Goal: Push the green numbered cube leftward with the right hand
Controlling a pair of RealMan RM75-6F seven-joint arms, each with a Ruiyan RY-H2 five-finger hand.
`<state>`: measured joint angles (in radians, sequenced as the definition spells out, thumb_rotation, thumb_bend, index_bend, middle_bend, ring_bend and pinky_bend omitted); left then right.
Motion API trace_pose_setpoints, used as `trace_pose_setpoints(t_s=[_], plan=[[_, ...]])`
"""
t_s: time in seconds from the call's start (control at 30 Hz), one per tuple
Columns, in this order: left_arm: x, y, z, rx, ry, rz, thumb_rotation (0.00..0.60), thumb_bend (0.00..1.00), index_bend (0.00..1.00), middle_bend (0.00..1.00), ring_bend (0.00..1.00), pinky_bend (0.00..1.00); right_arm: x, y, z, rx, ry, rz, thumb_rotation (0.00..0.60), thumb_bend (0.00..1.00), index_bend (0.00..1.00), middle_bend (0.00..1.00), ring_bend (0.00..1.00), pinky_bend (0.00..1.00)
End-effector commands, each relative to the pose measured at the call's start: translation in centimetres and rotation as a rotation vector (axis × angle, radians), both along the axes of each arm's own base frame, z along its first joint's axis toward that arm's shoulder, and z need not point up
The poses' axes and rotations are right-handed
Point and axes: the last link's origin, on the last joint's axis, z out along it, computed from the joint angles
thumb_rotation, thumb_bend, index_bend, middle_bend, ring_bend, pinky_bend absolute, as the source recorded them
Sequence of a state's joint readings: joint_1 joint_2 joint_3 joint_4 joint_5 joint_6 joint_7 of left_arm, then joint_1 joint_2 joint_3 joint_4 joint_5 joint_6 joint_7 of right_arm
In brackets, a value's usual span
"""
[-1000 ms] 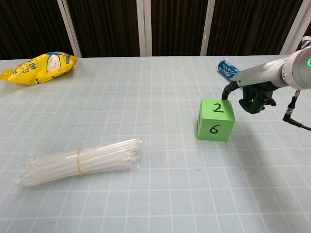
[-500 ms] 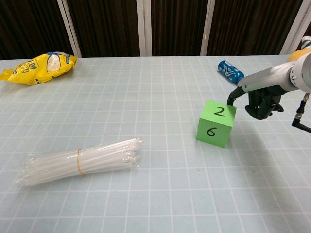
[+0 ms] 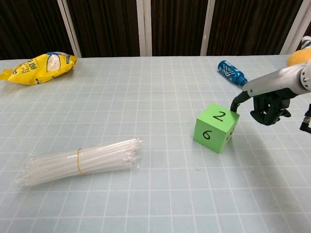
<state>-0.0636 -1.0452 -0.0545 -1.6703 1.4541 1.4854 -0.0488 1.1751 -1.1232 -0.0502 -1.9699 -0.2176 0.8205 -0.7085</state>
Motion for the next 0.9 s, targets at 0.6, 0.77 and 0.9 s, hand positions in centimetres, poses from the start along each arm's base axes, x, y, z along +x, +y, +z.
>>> trace_pose_setpoints(t_s=[0.6, 0.77, 0.9], plan=[[0.0, -0.1, 0.0, 0.002, 0.003, 0.000, 0.600, 0.34, 0.03, 0.00, 0.00, 0.00, -1.2, 2.4, 0.4, 0.081, -0.061, -0.004, 0.600, 0.78, 0.23, 0.82, 0.79, 0.65], [0.0, 0.0, -0.1, 0.001, 0.002, 0.001, 0.600, 0.34, 0.03, 0.00, 0.00, 0.00, -1.2, 3.0, 0.3, 0.099, -0.076, 0.007, 0.600, 0.78, 0.23, 0.82, 0.79, 0.65], [0.1, -0.1, 0.0, 0.001, 0.002, -0.001, 0.600, 0.34, 0.03, 0.00, 0.00, 0.00, -1.1, 3.6, 0.1, 0.117, -0.083, 0.017, 0.600, 0.78, 0.23, 0.82, 0.79, 0.65]])
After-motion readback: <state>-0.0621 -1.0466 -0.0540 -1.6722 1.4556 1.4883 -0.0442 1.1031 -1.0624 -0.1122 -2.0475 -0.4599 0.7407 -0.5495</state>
